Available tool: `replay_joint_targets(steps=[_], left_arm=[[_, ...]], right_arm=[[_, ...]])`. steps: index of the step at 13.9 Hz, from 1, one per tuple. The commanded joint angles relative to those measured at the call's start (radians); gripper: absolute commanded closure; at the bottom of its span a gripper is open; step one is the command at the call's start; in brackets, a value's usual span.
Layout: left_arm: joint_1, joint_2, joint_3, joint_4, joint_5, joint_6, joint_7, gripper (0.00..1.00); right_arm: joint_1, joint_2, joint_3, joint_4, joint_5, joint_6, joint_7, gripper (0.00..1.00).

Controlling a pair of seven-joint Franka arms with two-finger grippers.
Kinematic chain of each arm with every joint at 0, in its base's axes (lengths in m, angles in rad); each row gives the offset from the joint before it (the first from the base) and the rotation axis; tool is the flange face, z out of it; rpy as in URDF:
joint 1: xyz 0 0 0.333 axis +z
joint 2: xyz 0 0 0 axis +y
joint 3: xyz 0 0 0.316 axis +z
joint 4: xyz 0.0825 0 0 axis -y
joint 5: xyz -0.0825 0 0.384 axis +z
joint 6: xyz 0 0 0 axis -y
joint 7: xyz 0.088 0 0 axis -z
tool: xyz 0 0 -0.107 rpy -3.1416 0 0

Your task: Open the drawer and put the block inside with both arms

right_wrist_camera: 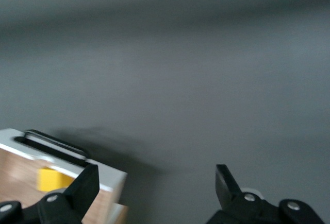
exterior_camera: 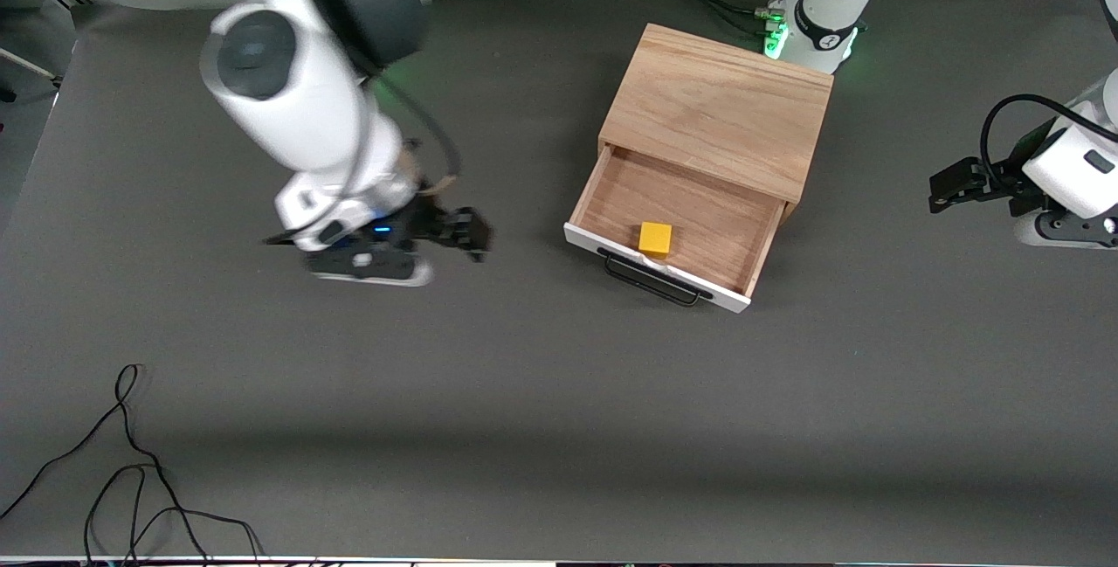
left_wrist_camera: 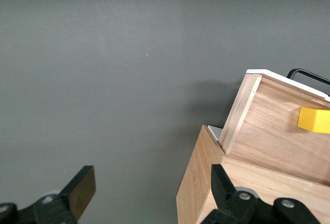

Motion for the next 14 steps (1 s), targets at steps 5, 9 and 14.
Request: replay_joint_targets(steps=[5,9,14], left_arm=[[-0.018,-0.013,0.011,-0.011,0.013,-0.009,0.012,0.00],[-0.018,-0.013,0.011,-0.011,0.013,-0.009,0.012,0.00],[-0.018,-0.013,0.011,-0.012,0.013,-0.009,0.012,0.00]], right_arm=[[-0.126,-0.277,-0.136,-0.367,-0.016,0.020,-0.469,0.00],[-0.203,-0.301,-0.109,-0.376,-0.098,-0.032,-0.500,0.00],[-0.253,-0.285,-0.076,-0.309,-0.128,-0.049,-0.497,0.00]])
